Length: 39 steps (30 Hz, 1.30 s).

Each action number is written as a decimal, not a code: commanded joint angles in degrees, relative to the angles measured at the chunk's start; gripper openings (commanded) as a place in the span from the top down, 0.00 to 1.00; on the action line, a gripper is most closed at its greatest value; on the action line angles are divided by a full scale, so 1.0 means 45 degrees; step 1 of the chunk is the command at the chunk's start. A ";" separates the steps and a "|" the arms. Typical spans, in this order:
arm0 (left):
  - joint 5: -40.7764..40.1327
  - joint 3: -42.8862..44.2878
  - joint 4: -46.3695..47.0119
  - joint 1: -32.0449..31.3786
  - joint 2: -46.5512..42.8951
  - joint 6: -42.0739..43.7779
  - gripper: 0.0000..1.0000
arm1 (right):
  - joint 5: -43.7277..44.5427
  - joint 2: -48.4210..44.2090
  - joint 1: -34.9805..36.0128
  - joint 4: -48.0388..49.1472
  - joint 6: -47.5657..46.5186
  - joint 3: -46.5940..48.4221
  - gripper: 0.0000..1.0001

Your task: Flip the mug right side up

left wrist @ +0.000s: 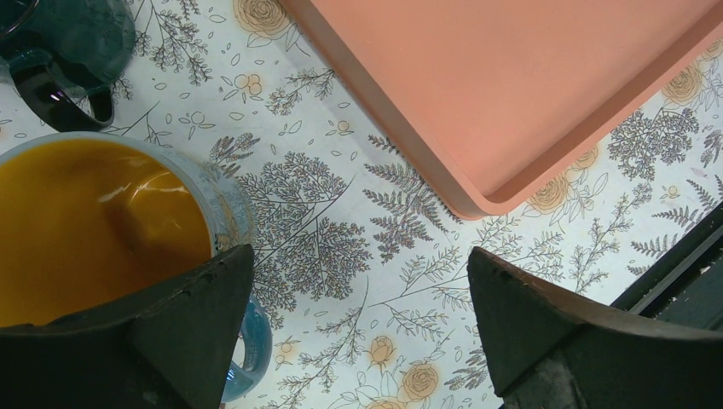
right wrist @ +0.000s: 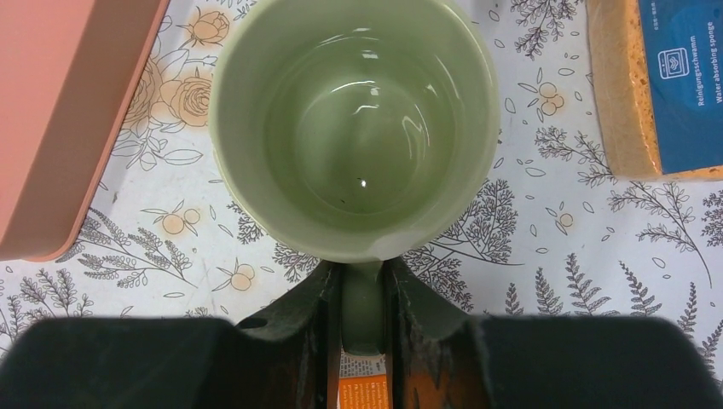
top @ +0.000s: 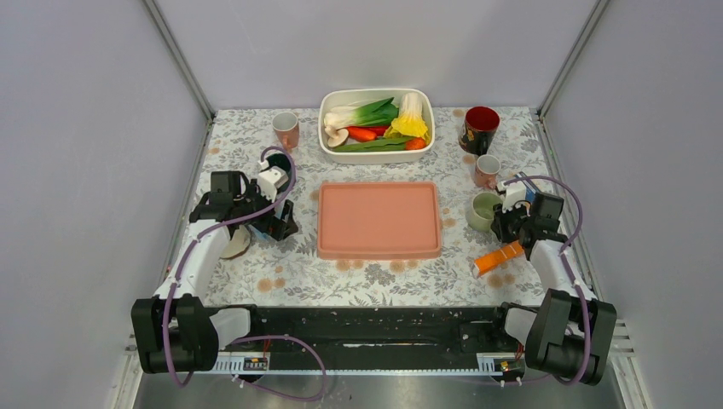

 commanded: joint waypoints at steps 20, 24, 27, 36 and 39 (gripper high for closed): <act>-0.1698 0.3156 -0.1149 0.0898 -0.3161 -0.1255 0.01 | 0.0019 -0.6553 -0.0399 -0.4516 0.1181 0.3977 0.00; -0.3857 0.4256 -0.0990 0.0936 -0.5813 -0.2215 0.01 | 0.0549 -0.9508 -0.0393 -0.4146 0.2514 0.5009 0.01; -0.5024 0.4923 -0.0750 0.0938 -0.7500 -0.2907 0.01 | 0.1455 -1.0360 -0.0393 -0.4637 0.4052 0.7067 0.01; -0.2988 0.6091 -0.2749 0.0938 -0.8867 -0.2276 0.01 | 0.0425 -1.1755 -0.0399 -0.6523 0.6362 1.0816 0.01; -0.2801 0.6219 -0.3100 0.0928 -0.9016 -0.2234 0.01 | 0.0288 -1.2245 -0.0455 -0.6666 0.6748 1.1133 0.01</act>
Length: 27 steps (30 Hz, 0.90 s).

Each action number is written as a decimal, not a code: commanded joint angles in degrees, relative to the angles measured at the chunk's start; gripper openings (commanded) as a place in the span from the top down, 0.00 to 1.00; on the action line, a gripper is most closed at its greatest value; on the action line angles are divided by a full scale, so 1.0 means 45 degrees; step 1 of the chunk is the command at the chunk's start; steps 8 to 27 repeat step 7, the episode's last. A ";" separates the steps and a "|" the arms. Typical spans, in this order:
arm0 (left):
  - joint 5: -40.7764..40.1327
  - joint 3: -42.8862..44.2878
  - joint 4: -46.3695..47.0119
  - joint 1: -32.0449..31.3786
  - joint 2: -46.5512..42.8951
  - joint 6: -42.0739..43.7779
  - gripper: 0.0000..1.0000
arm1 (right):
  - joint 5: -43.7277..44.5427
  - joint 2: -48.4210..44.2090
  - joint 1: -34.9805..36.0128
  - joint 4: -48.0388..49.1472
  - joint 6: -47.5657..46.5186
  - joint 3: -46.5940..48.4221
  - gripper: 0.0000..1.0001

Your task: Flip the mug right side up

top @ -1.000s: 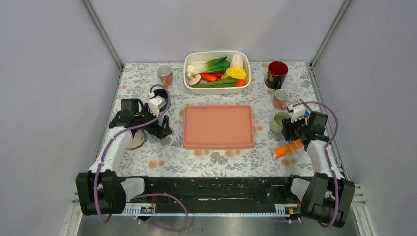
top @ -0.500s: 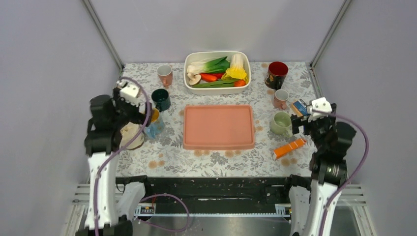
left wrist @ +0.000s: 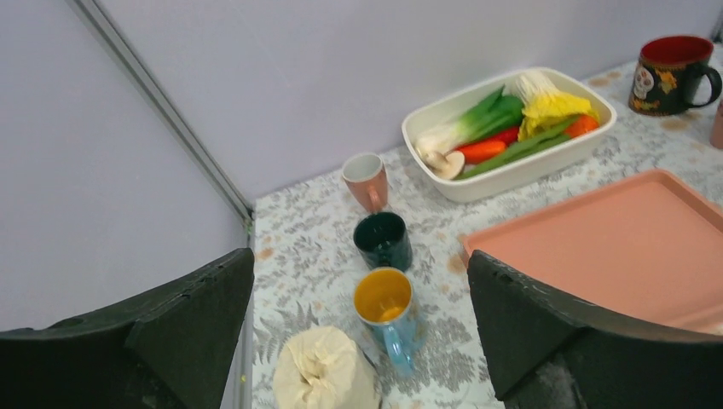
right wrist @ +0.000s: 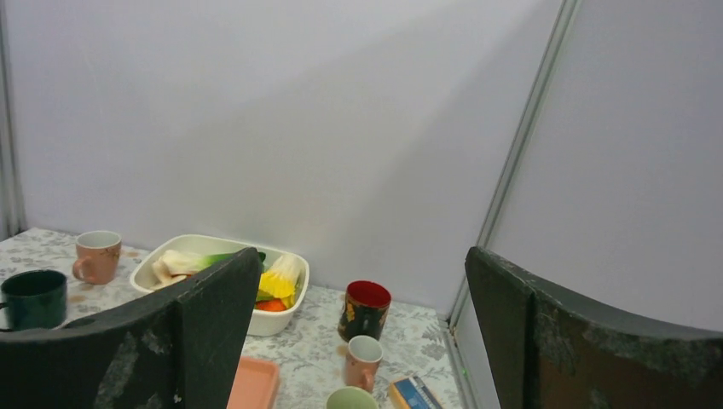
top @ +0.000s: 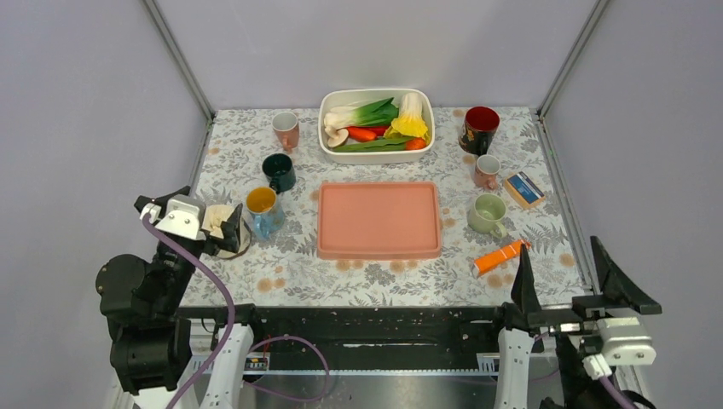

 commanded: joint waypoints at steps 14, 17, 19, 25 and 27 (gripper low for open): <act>0.0966 0.0182 -0.1151 0.0049 -0.0087 -0.0328 0.01 | -0.0388 -0.0699 -0.0260 -0.1054 0.1651 -0.0052 0.01; 0.0966 0.0182 -0.1151 0.0049 -0.0087 -0.0328 0.01 | -0.0388 -0.0699 -0.0260 -0.1054 0.1651 -0.0052 0.01; 0.0966 0.0182 -0.1151 0.0049 -0.0087 -0.0328 0.01 | -0.0388 -0.0699 -0.0260 -0.1054 0.1651 -0.0052 0.01; 0.0966 0.0182 -0.1151 0.0049 -0.0087 -0.0328 0.01 | -0.0388 -0.0699 -0.0260 -0.1054 0.1651 -0.0052 0.01; 0.0966 0.0182 -0.1151 0.0049 -0.0087 -0.0328 0.01 | -0.0388 -0.0699 -0.0260 -0.1054 0.1651 -0.0052 0.01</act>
